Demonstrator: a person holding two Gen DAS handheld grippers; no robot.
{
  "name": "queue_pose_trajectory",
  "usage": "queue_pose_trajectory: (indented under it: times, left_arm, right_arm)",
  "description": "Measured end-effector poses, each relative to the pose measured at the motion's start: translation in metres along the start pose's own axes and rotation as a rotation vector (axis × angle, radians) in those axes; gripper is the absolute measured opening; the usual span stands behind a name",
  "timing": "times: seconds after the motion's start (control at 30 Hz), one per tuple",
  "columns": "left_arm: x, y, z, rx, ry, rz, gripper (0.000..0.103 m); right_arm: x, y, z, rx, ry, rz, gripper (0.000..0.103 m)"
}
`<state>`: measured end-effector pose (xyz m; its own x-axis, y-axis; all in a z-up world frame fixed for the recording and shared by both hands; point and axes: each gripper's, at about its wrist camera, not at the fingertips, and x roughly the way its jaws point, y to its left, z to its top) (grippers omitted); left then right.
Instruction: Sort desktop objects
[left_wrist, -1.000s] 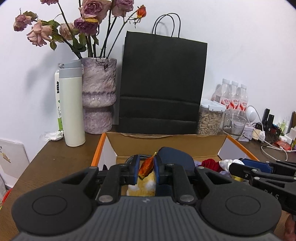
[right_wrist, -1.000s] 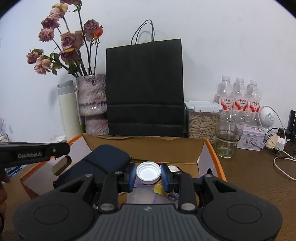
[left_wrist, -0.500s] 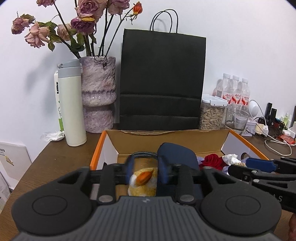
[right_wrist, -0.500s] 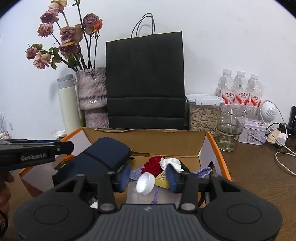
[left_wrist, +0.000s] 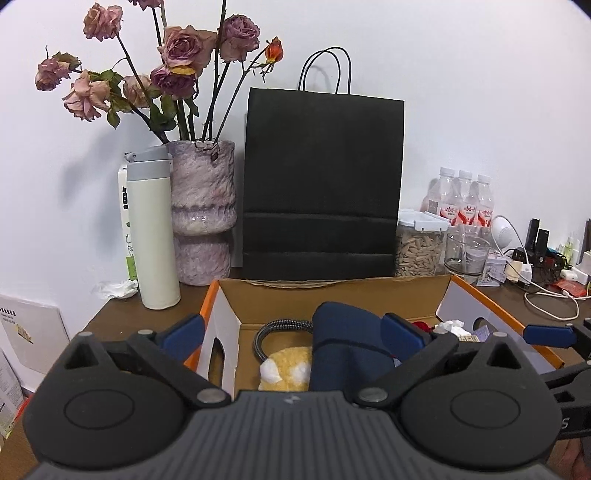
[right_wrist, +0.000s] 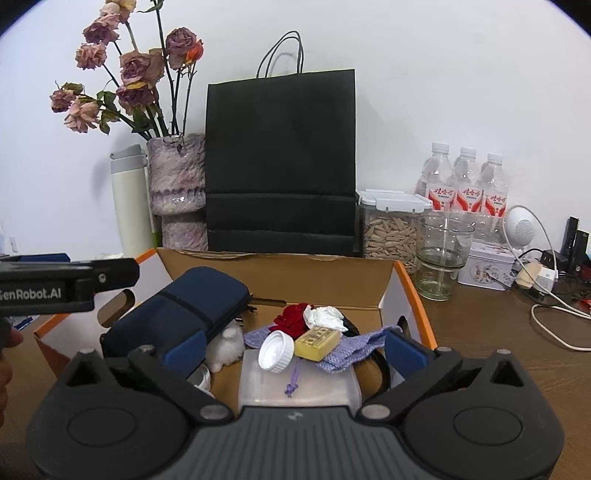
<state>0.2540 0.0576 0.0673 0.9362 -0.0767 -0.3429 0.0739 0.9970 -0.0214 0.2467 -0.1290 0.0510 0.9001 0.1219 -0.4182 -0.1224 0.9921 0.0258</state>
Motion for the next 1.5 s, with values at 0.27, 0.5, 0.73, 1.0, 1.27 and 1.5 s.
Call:
queue_pose_trajectory:
  times: [0.27,0.5,0.73,1.0,1.27,1.5]
  left_arm:
    - [-0.015,0.002,-0.007,-0.006,0.002,-0.026,0.103]
    - [-0.029,0.001,-0.022,0.014,0.013,-0.044,0.103]
    - [-0.042,-0.005,-0.045,0.063,0.054,-0.037,0.103]
    - [-0.056,-0.01,-0.066,0.064,0.081,0.0,0.103]
    - [-0.062,-0.013,-0.075,0.055,0.114,0.019,0.103]
    - [-0.064,-0.016,-0.079,0.048,0.125,0.031,0.103]
  right_arm:
    - [-0.019,0.0,-0.005,0.005,-0.008,-0.008,0.103]
    - [-0.041,-0.001,-0.02,0.025,-0.007,-0.004,0.103]
    - [-0.061,0.003,-0.039,0.033,0.004,-0.002,0.103]
    - [-0.072,0.015,-0.058,0.006,0.033,0.01,0.103]
    - [-0.077,0.018,-0.06,-0.014,0.024,0.006,0.103]
    - [-0.076,0.019,-0.061,-0.025,0.039,-0.004,0.103]
